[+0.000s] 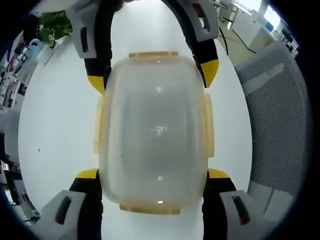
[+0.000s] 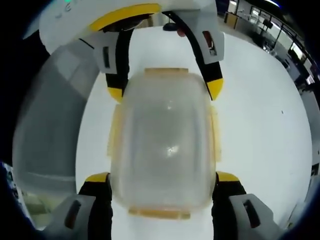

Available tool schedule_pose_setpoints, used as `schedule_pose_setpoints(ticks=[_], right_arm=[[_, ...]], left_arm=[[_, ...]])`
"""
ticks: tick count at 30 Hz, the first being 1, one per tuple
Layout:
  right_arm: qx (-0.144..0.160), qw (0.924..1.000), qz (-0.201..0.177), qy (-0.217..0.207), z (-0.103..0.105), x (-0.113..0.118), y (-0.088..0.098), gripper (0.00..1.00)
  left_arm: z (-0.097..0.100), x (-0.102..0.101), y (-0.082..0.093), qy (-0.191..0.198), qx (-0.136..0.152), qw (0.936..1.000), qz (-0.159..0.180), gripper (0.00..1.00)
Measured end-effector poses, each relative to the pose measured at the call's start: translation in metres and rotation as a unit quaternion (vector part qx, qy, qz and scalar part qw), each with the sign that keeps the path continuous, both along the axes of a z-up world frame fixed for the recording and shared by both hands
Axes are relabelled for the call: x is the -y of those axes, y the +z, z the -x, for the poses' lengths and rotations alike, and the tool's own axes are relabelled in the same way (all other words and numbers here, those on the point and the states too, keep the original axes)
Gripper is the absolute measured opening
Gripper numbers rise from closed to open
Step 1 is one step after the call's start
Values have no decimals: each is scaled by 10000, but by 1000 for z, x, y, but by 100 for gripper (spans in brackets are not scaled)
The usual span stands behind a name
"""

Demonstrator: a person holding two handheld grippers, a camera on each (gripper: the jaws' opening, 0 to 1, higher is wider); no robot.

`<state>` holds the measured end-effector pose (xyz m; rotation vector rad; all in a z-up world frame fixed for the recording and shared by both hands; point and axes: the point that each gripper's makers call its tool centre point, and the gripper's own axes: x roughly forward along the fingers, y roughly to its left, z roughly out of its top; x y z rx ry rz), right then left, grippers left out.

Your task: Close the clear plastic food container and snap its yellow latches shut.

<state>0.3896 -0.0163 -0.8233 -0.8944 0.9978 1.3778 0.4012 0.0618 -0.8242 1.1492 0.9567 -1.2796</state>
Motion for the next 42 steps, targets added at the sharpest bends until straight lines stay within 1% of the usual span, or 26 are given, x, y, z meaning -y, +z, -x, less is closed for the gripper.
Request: schedule_pose_setpoints(ticks=[10, 14, 20, 42], right_arm=[[11, 10000, 60, 27, -1, -9, -1, 83], [20, 10000, 54, 34, -1, -17, -1, 83], [27, 10000, 52, 41, -2, -30, -1, 83], [32, 9999, 48, 102, -3, -67, -2, 85]], left_arm=[[0, -9, 0, 50, -3, 10000, 31, 83], [0, -17, -1, 69, -1, 10000, -26, 83], [0, -30, -1, 96, 3, 10000, -25, 83], [0, -66, -1, 199, 3, 9998, -19, 83]])
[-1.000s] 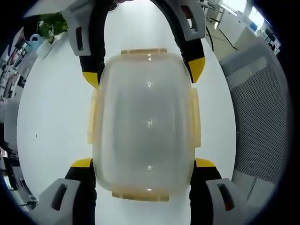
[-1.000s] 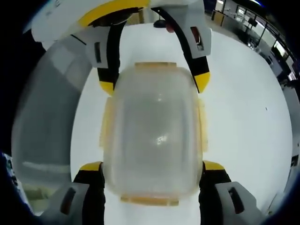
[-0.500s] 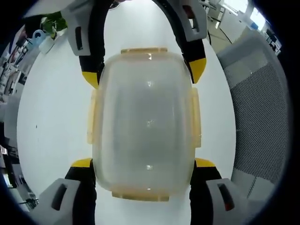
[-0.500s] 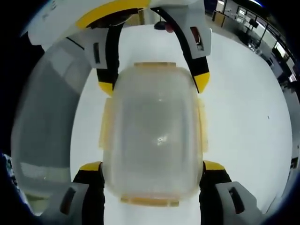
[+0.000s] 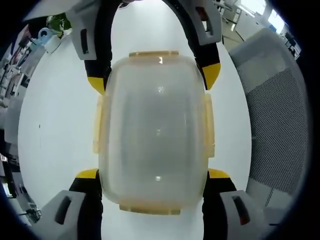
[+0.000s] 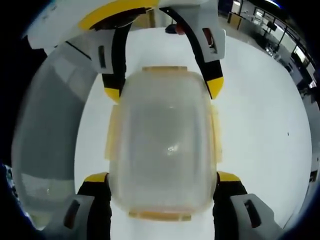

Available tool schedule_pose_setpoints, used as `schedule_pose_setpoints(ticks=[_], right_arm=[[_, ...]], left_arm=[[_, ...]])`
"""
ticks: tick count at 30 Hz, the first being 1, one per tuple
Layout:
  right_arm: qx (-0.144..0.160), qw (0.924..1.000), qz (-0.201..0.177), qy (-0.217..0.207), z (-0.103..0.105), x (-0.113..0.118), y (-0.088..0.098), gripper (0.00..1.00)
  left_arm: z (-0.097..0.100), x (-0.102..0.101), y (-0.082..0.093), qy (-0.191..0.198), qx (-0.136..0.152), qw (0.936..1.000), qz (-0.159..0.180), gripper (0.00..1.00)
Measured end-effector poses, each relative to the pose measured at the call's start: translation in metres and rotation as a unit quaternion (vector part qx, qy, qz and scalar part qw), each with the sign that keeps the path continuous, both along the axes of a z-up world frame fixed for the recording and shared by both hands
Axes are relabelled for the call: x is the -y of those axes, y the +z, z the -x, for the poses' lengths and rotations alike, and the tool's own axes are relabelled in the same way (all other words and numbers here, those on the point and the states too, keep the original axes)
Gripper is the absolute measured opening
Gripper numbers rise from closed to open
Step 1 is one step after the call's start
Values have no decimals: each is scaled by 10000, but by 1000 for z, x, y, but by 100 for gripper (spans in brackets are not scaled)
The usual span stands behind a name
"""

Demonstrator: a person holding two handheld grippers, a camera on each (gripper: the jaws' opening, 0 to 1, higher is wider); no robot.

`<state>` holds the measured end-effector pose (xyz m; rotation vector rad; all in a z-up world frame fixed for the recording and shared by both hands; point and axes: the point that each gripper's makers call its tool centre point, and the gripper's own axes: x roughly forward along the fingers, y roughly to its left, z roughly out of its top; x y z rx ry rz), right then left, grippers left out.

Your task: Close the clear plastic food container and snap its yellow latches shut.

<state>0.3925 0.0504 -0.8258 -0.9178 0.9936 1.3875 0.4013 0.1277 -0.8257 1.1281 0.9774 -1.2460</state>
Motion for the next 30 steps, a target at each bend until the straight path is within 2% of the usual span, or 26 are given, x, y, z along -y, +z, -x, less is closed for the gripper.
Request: schedule_pose_setpoints(ticks=[30], right_arm=[[-33, 10000, 3, 1, 0, -35, -2, 87]], left_arm=[[1, -33, 1, 69, 3, 10000, 27, 83]])
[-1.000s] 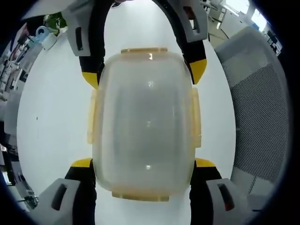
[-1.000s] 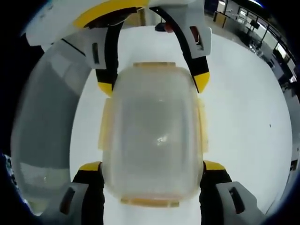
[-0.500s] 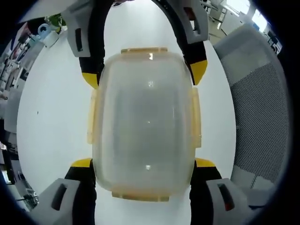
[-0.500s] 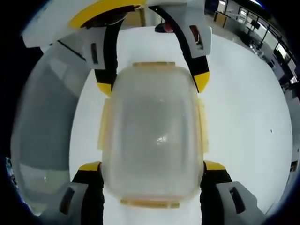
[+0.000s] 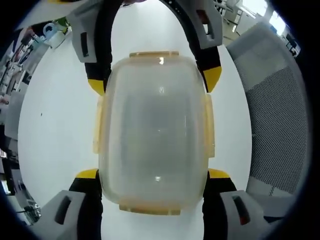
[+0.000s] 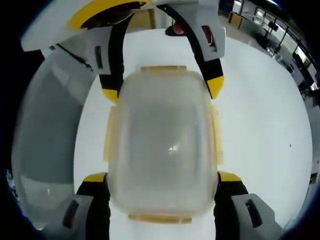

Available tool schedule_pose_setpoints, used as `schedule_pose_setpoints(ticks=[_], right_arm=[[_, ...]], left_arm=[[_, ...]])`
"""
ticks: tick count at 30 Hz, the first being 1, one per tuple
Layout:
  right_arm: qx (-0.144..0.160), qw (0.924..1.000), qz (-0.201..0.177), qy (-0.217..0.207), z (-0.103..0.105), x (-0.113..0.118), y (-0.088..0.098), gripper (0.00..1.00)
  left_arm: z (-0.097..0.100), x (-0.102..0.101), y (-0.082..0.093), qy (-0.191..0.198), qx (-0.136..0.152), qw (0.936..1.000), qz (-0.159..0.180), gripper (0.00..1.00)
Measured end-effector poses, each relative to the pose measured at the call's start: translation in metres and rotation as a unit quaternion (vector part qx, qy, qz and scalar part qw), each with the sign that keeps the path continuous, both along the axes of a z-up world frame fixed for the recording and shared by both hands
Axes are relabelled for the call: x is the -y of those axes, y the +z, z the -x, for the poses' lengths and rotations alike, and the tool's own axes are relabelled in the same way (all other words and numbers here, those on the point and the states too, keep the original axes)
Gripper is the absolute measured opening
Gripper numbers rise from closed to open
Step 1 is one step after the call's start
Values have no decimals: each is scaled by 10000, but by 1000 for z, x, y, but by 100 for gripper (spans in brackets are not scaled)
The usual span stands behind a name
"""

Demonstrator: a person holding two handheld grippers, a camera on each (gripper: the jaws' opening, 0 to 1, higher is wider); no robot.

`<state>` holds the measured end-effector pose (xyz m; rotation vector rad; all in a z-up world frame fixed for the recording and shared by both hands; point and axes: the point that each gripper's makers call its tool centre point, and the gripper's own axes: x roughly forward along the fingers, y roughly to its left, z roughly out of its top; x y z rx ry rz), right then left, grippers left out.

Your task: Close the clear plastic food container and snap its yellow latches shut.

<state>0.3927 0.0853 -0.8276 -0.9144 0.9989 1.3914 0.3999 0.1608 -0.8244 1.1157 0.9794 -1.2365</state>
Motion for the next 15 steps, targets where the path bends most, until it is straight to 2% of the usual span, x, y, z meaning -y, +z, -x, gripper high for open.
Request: schedule_pose_setpoints(ticks=[15], right_arm=[[-28, 10000, -4, -29, 1, -18, -4, 90]], left_arm=[[0, -14, 0, -21, -5, 10000, 19, 84]])
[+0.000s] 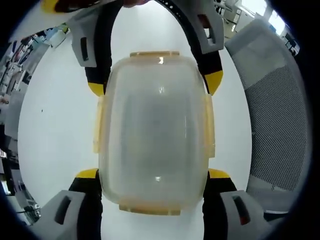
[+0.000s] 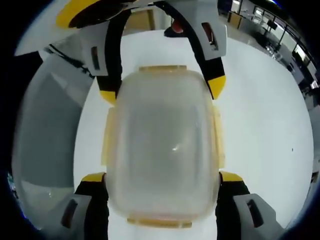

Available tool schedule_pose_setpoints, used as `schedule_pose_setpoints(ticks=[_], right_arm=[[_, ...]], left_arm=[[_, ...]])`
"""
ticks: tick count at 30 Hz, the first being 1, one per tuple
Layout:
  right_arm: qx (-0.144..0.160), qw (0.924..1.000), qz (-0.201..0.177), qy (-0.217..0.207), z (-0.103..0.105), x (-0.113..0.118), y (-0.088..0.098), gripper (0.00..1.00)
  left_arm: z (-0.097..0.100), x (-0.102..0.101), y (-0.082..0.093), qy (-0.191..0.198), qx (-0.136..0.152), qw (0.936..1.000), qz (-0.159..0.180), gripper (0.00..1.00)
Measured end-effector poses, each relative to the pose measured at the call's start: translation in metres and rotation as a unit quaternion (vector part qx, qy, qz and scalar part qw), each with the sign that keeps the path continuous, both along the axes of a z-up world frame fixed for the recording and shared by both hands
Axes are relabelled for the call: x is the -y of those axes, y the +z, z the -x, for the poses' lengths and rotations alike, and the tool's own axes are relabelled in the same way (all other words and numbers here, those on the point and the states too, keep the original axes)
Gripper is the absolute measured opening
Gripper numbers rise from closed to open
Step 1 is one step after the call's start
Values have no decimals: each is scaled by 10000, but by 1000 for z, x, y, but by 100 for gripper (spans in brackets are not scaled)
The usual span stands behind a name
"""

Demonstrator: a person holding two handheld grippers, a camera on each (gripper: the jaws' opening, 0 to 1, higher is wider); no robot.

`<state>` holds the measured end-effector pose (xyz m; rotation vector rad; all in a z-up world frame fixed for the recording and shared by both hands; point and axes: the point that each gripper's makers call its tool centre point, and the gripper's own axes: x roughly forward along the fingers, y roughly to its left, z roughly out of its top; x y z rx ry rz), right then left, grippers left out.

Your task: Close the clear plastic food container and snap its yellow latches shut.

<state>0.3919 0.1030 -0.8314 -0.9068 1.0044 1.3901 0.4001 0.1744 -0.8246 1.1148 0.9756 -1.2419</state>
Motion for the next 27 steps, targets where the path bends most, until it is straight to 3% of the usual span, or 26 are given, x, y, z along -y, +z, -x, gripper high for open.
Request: schedule_pose_setpoints(ticks=[27], right_arm=[[63, 9998, -146, -113, 0, -2, 0, 90]], left_arm=[[1, -1, 1, 13, 19, 10000, -19, 83]])
